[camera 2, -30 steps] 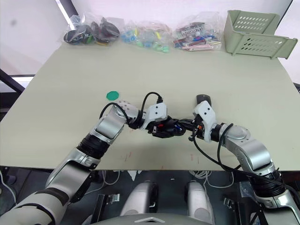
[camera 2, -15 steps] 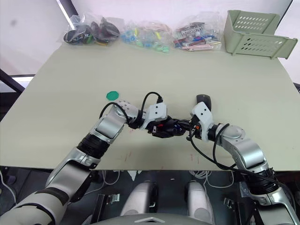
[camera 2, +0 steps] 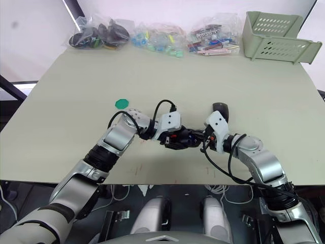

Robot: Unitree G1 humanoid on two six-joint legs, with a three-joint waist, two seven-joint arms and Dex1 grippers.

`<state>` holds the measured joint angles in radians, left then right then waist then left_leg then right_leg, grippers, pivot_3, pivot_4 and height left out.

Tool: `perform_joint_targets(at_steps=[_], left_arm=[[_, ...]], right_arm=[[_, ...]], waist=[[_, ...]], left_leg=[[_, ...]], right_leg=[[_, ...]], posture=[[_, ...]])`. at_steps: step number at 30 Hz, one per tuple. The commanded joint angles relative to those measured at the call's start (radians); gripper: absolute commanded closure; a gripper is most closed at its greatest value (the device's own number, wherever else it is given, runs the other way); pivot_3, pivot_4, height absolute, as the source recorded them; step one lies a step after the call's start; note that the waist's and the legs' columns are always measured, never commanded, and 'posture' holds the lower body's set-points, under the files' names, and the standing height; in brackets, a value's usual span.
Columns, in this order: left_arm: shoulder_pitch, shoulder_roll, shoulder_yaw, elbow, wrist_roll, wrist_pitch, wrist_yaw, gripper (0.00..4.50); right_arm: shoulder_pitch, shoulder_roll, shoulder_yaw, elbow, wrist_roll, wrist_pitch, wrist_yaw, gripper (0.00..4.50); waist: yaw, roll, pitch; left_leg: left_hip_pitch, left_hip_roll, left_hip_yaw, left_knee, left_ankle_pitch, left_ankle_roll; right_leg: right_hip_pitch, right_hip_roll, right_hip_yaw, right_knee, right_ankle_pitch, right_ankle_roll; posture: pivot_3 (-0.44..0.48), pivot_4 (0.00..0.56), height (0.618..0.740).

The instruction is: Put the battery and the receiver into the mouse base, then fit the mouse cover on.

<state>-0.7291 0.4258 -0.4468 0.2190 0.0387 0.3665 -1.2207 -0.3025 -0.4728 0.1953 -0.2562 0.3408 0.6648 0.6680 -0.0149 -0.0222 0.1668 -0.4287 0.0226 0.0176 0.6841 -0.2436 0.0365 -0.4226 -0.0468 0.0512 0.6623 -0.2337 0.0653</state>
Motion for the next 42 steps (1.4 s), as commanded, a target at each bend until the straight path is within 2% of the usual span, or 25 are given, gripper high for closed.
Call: perform_joint_targets(at_steps=[1,11,15,17,22,28,31,33,34,35,37,38,41,42], left_arm=[[-0.019,0.000,-0.001,-0.006,0.000,0.003,-0.002,1.52],[-0.018,-0.002,-0.001,-0.004,-0.002,0.005,0.003,1.52],[-0.018,-0.005,-0.002,0.003,-0.002,0.003,0.004,1.52],[-0.018,-0.005,-0.002,0.004,-0.001,0.002,0.004,1.52],[-0.016,-0.004,-0.003,0.003,-0.001,0.003,0.004,1.52],[-0.019,-0.006,-0.004,0.005,-0.001,0.004,0.004,1.52],[-0.020,-0.005,-0.003,0.008,-0.001,0.004,0.003,1.52],[-0.019,-0.003,-0.002,0.007,-0.002,0.003,0.002,1.52],[-0.018,-0.002,-0.002,0.007,-0.003,0.003,0.002,1.52],[-0.018,-0.001,-0.002,0.008,-0.004,0.002,0.001,1.52],[-0.019,0.000,-0.001,0.010,-0.006,0.001,0.000,1.52],[-0.019,0.000,0.000,0.011,-0.007,0.001,-0.002,1.52],[-0.025,-0.002,0.008,0.020,-0.012,-0.013,-0.001,1.52],[-0.028,-0.002,0.011,0.025,-0.013,-0.018,-0.002,0.50]], right_arm=[[0.027,-0.008,0.031,0.029,-0.027,0.024,-0.002,4.44],[0.033,-0.030,0.040,0.063,-0.040,0.067,0.005,4.44],[0.017,-0.002,-0.009,0.038,0.024,0.036,0.035,4.44],[-0.004,0.007,-0.064,0.001,0.109,0.083,0.063,4.44],[-0.071,-0.115,-0.175,-0.080,0.221,0.123,0.174,4.44],[-0.022,-0.251,-0.260,-0.150,0.308,0.171,0.257,4.44],[0.037,-0.339,-0.336,-0.187,0.353,0.185,0.301,3.14],[0.067,-0.375,-0.369,-0.208,0.376,0.183,0.315,2.01],[0.080,-0.385,-0.383,-0.216,0.386,0.182,0.318,1.73],[0.094,-0.393,-0.397,-0.224,0.396,0.182,0.320,0.96],[0.126,-0.404,-0.420,-0.241,0.409,0.177,0.322,0.23],[0.136,-0.406,-0.426,-0.246,0.412,0.174,0.319,0.10],[0.158,-0.408,-0.429,-0.254,0.414,0.161,0.311,0.10],[0.160,-0.406,-0.428,-0.255,0.413,0.159,0.308,0.00]], waist=[[0.000,0.000,0.000],[0.000,0.000,0.000],[0.001,0.000,0.000],[0.001,0.000,0.000],[0.001,0.001,0.001],[0.002,0.002,0.001],[0.007,0.002,0.002],[0.003,0.002,0.002],[0.001,0.002,0.002],[0.002,0.002,0.002],[0.003,0.002,0.002],[0.003,0.002,0.002],[0.003,0.002,0.002],[0.003,0.002,0.002]], left_leg=[[0.001,0.000,0.000,0.000,0.000,0.000],[0.004,0.000,0.000,0.000,0.000,0.000],[0.009,0.000,0.000,-0.002,0.000,0.000],[0.010,0.000,0.000,-0.002,0.000,0.000],[0.009,0.000,0.000,-0.002,0.000,0.000],[0.009,0.000,-0.001,-0.003,0.000,0.000],[0.007,0.000,-0.001,-0.002,0.000,0.000],[0.007,-0.001,0.000,-0.002,0.000,0.000],[0.007,-0.001,0.000,-0.002,0.000,0.000],[0.008,0.000,0.000,-0.002,0.000,0.000],[0.008,0.000,-0.001,-0.002,0.000,0.000],[0.008,0.000,-0.001,-0.002,0.000,0.000],[0.008,0.000,-0.001,-0.002,0.000,0.000],[0.008,0.000,-0.001,-0.002,0.000,0.000]], right_leg=[[0.001,0.000,0.000,0.000,0.000,0.000],[0.005,0.000,0.000,-0.001,0.000,0.000],[0.010,0.000,0.000,-0.002,0.000,0.000],[0.010,0.000,0.000,-0.002,0.000,0.000],[0.010,0.000,0.000,-0.002,0.000,0.000],[0.010,0.000,-0.001,-0.002,0.000,0.000],[0.009,-0.001,-0.001,-0.003,0.000,0.000],[0.010,-0.001,0.000,-0.005,0.000,0.000],[0.009,-0.001,0.001,-0.005,0.000,0.000],[0.010,-0.001,0.001,-0.004,0.000,0.000],[0.010,-0.001,-0.001,-0.004,0.000,0.000],[0.010,-0.001,-0.001,-0.004,0.000,0.000],[0.009,-0.001,-0.001,-0.004,0.000,0.000],[0.010,-0.001,0.000,-0.004,0.000,0.000]], posture=[[0.000,0.150,0.740],[0.000,0.150,0.740],[0.000,0.150,0.740],[0.000,0.150,0.740],[0.000,0.150,0.740],[0.000,0.150,0.740],[0.000,0.150,0.740],[0.000,0.150,0.740],[0.000,0.150,0.740],[0.000,0.150,0.740],[0.000,0.150,0.740],[0.000,0.150,0.740],[0.000,0.150,0.740],[0.000,0.150,0.740]])
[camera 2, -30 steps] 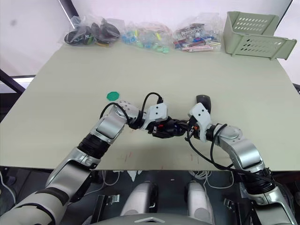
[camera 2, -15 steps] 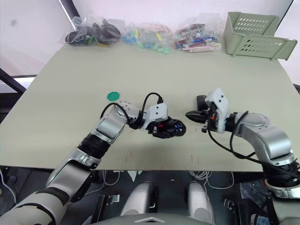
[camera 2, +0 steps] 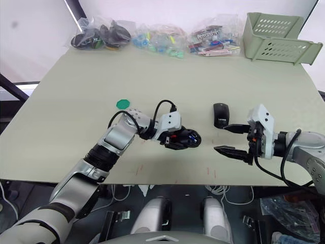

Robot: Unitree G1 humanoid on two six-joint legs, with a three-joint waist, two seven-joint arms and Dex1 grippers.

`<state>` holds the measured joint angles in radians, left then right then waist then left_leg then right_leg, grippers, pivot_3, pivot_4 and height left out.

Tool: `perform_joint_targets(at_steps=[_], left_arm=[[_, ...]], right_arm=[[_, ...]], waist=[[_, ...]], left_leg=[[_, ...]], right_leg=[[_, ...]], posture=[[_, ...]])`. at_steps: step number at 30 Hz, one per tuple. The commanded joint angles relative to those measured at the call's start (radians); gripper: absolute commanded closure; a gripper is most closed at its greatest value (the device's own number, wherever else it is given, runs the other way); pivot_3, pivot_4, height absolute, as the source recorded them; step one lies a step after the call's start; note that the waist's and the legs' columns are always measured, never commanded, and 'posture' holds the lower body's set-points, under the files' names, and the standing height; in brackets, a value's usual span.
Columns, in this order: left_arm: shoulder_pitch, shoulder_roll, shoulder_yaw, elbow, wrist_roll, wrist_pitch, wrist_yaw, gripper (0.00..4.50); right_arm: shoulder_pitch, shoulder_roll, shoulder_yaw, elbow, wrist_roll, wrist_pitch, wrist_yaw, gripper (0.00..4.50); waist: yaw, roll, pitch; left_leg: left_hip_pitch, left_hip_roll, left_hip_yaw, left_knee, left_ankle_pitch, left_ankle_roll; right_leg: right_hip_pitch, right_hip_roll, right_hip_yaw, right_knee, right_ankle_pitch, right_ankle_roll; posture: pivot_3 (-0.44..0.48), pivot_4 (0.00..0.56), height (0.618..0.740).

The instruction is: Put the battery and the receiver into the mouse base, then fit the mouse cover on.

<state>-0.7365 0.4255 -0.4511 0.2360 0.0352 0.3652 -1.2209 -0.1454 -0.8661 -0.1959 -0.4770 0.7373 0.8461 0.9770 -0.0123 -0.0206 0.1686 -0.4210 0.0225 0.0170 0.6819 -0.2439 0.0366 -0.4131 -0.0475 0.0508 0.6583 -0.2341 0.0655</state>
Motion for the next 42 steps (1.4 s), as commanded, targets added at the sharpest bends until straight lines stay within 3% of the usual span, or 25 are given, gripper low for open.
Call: perform_joint_targets(at_steps=[1,2,8,15,19,23,26,29,33,38,42], left_arm=[[-0.025,-0.003,0.021,0.010,-0.015,-0.020,-0.002,0.23],[-0.028,-0.004,0.033,0.009,-0.024,-0.027,-0.001,0.03],[0.001,0.063,0.135,-0.099,-0.111,0.004,-0.028,0.03],[0.171,0.250,0.371,-0.357,-0.287,0.169,-0.011,0.03],[0.258,0.289,0.468,-0.472,-0.369,0.267,0.046,0.03],[0.392,0.292,0.638,-0.604,-0.465,0.339,0.140,0.03],[0.520,0.235,0.784,-0.672,-0.545,0.290,0.194,0.03],[0.592,0.235,0.830,-0.718,-0.585,0.300,0.234,0.03],[0.718,0.227,0.968,-0.721,-0.734,0.275,0.179,0.03],[0.822,0.215,1.023,-0.742,-0.824,0.253,0.179,0.03],[0.869,0.207,1.035,-0.734,-0.850,0.216,0.184,0.03]], right_arm=[[0.005,-0.009,-0.038,-0.033,0.016,-0.026,-0.007,0.00],[0.012,-0.006,-0.034,-0.032,0.008,-0.033,-0.011,0.00],[0.033,0.017,-0.032,-0.047,0.008,-0.051,-0.049,0.00],[0.019,0.014,-0.051,-0.024,0.022,-0.050,-0.068,0.00],[0.004,0.013,-0.063,-0.014,0.034,-0.041,-0.085,0.00],[-0.016,0.012,-0.042,-0.023,0.019,-0.042,-0.115,0.00],[-0.061,0.030,-0.017,-0.015,-0.021,-0.042,-0.187,0.00],[-0.083,0.036,-0.002,-0.008,-0.064,-0.038,-0.245,0.00],[-0.174,0.028,0.038,0.002,-0.086,0.159,-0.402,0.00],[-0.301,0.073,0.033,0.039,-0.038,0.374,-0.495,0.00],[-0.405,0.209,0.062,0.036,-0.100,0.531,-0.679,0.00]], waist=[[0.000,0.000,0.000],[0.000,0.000,0.000],[-0.002,0.000,0.000],[-0.003,0.000,0.001],[0.004,-0.002,0.002],[-0.003,-0.002,0.003],[-0.008,-0.003,0.003],[0.001,-0.003,0.004],[-0.002,-0.003,0.004],[-0.001,-0.003,0.004],[-0.001,-0.003,0.004]], left_leg=[[0.000,0.000,0.000,0.000,0.000,0.000],[0.000,0.000,0.000,0.000,0.000,0.000],[-0.001,0.000,0.000,0.000,0.000,0.000],[0.001,0.002,-0.001,-0.001,0.000,0.000],[0.001,0.003,-0.003,-0.001,0.000,0.000],[0.001,0.004,-0.002,-0.001,0.000,0.000],[0.003,0.004,-0.001,-0.002,0.000,0.000],[0.004,0.005,0.000,-0.003,0.000,0.000],[0.004,0.005,0.000,-0.003,0.000,-0.001],[0.004,0.005,0.001,-0.004,0.000,-0.001],[0.004,0.005,0.001,-0.004,0.000,-0.001]], right_leg=[[0.000,0.000,0.000,0.000,0.000,0.000],[0.000,0.000,0.000,0.000,0.000,0.000],[-0.001,0.000,0.000,0.000,0.000,0.000],[0.000,0.000,0.000,0.000,0.000,0.000],[0.000,-0.001,0.000,0.000,0.000,0.000],[0.000,-0.002,0.001,-0.001,-0.002,-0.003],[0.000,-0.002,0.002,-0.001,0.000,0.000],[0.000,-0.001,0.002,0.000,-0.002,-0.004],[0.000,-0.002,0.003,-0.001,-0.002,-0.004],[-0.001,-0.004,0.003,-0.002,-0.002,-0.005],[-0.001,-0.003,0.003,-0.002,-0.002,-0.005]], posture=[[0.000,0.150,0.740],[0.000,0.150,0.740],[0.000,0.150,0.740],[0.000,0.150,0.740],[0.000,0.150,0.740],[0.000,0.150,0.740],[0.000,0.150,0.740],[0.000,0.150,0.740],[0.000,0.150,0.740],[0.000,0.150,0.740],[0.000,0.150,0.740]])
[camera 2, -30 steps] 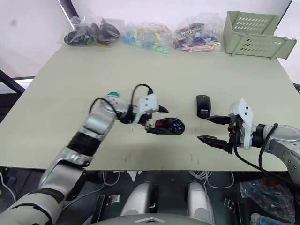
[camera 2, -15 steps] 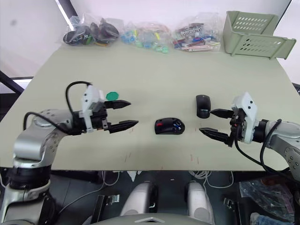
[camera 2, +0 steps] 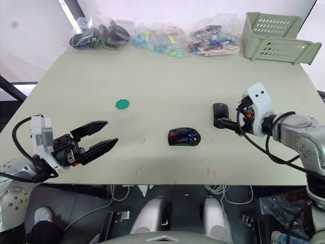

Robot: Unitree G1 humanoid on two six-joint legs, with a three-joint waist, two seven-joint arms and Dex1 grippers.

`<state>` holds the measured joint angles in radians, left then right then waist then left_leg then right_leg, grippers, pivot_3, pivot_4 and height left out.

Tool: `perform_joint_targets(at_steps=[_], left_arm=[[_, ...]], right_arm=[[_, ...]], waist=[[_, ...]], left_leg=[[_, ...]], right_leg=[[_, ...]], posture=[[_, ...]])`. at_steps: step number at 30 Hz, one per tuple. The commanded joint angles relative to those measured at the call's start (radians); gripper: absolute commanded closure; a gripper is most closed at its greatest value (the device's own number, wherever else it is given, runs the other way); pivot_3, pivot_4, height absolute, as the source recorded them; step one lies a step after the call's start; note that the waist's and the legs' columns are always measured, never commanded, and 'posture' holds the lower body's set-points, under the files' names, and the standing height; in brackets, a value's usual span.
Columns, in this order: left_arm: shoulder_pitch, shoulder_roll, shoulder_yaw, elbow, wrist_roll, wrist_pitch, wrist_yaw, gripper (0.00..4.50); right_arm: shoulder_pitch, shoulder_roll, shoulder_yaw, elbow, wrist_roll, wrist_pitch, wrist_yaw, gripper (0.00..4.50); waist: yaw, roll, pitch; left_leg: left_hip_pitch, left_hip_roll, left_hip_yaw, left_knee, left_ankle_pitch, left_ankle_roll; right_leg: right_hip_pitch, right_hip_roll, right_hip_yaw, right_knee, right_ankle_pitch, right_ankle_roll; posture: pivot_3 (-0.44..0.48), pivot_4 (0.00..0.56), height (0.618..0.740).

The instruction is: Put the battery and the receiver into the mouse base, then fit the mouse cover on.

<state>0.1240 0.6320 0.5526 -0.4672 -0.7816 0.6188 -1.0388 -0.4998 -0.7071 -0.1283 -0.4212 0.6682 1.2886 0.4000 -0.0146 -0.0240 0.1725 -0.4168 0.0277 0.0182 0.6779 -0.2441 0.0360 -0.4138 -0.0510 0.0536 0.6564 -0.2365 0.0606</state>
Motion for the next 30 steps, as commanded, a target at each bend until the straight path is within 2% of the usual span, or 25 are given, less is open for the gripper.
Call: perform_joint_targets(at_steps=[1,5,9,15,20,30], left_arm=[[0.013,0.005,0.027,-0.032,-0.036,-0.044,0.000,0.03],[0.009,0.017,0.013,-0.037,-0.053,-0.065,-0.003,0.03],[0.008,0.041,-0.013,-0.038,-0.059,-0.082,-0.031,0.03],[-0.004,0.061,-0.041,-0.018,-0.055,-0.100,-0.034,0.03],[-0.004,0.067,-0.050,-0.018,-0.060,-0.101,-0.025,0.03],[0.004,0.075,-0.052,-0.020,-0.065,-0.101,-0.027,0.03]], right_arm=[[-0.067,0.088,-0.006,-0.021,-0.045,0.112,-0.138,0.00],[-0.097,0.189,-0.007,-0.041,-0.089,0.188,-0.223,0.00],[-0.089,0.351,-0.047,-0.059,-0.161,0.247,-0.345,0.00],[-0.100,0.526,-0.063,-0.041,-0.285,0.232,-0.471,0.00],[-0.091,0.595,-0.063,-0.032,-0.373,0.195,-0.533,0.00],[-0.072,0.691,-0.043,0.013,-0.456,0.114,-0.565,0.00]], waist=[[0.001,0.000,0.000],[0.002,0.000,0.000],[-0.003,-0.001,-0.001],[-0.005,0.001,0.000],[-0.006,0.001,0.000],[-0.027,0.001,0.001]], left_leg=[[0.000,0.000,0.000,0.000,0.000,0.000],[-0.001,0.000,0.000,-0.002,0.000,0.000],[0.000,-0.001,0.001,-0.006,0.000,0.000],[0.000,-0.001,0.001,-0.009,0.000,0.000],[0.000,-0.001,0.001,-0.009,0.000,0.000],[0.000,-0.001,0.001,-0.010,0.000,0.000]], right_leg=[[0.000,0.000,0.000,0.000,0.000,0.000],[-0.001,0.000,0.000,-0.001,0.000,0.000],[-0.001,-0.001,0.000,-0.005,0.000,0.000],[-0.003,0.000,0.000,-0.004,0.000,-0.001],[-0.003,0.000,0.000,-0.004,0.000,-0.001],[-0.003,0.000,-0.001,-0.005,0.000,-0.001]], posture=[[0.000,0.150,0.740],[0.000,0.150,0.740],[0.000,0.150,0.740],[0.000,0.150,0.740],[0.000,0.150,0.740],[0.000,0.150,0.740]])
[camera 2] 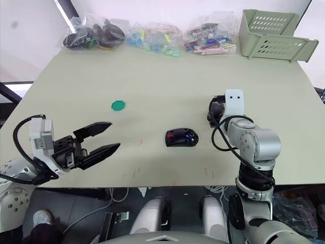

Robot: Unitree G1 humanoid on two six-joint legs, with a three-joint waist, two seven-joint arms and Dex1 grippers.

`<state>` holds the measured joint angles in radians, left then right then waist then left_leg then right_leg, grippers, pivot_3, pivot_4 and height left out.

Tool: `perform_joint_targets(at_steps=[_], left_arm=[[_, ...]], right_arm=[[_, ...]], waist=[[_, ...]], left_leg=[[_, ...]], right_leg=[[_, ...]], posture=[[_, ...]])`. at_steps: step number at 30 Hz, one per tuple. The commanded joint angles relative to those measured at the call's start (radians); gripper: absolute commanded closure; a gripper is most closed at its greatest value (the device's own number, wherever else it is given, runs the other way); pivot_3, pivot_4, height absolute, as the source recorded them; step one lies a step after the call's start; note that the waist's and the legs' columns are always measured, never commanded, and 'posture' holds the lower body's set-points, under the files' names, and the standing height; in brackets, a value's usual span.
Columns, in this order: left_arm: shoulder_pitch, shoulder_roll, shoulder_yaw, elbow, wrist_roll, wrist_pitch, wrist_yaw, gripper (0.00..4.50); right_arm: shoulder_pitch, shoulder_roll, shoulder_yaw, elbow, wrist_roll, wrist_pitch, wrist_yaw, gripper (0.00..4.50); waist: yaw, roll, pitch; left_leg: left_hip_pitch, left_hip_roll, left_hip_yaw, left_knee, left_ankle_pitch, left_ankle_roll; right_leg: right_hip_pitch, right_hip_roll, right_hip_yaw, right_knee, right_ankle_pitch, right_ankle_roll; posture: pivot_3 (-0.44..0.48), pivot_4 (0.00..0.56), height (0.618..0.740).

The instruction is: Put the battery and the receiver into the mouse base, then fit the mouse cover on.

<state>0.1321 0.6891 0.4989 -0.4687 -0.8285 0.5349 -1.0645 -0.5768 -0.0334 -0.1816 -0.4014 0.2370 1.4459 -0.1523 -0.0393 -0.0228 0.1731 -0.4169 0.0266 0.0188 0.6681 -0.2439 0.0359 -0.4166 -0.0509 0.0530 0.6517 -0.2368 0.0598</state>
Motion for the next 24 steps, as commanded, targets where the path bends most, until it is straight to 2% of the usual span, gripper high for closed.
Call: perform_joint_targets(at_steps=[1,24], left_arm=[[-0.004,0.019,0.000,-0.019,-0.018,-0.019,-0.004,0.03],[-0.002,0.037,-0.019,0.011,-0.011,-0.041,-0.036,0.03]], right_arm=[[0.010,0.022,0.015,-0.006,-0.030,-0.046,-0.011,0.00],[0.049,0.079,0.043,-0.011,-0.106,-0.074,-0.001,0.00]], waist=[[-0.003,0.000,0.000],[-0.003,0.000,0.000]], left_leg=[[0.000,0.000,0.000,0.000,0.000,0.000],[0.000,0.000,0.000,-0.007,0.000,0.000]], right_leg=[[0.000,0.000,0.000,0.000,0.000,0.000],[0.000,0.000,0.000,-0.007,0.000,0.000]], posture=[[0.000,0.150,0.740],[0.000,0.150,0.740]])
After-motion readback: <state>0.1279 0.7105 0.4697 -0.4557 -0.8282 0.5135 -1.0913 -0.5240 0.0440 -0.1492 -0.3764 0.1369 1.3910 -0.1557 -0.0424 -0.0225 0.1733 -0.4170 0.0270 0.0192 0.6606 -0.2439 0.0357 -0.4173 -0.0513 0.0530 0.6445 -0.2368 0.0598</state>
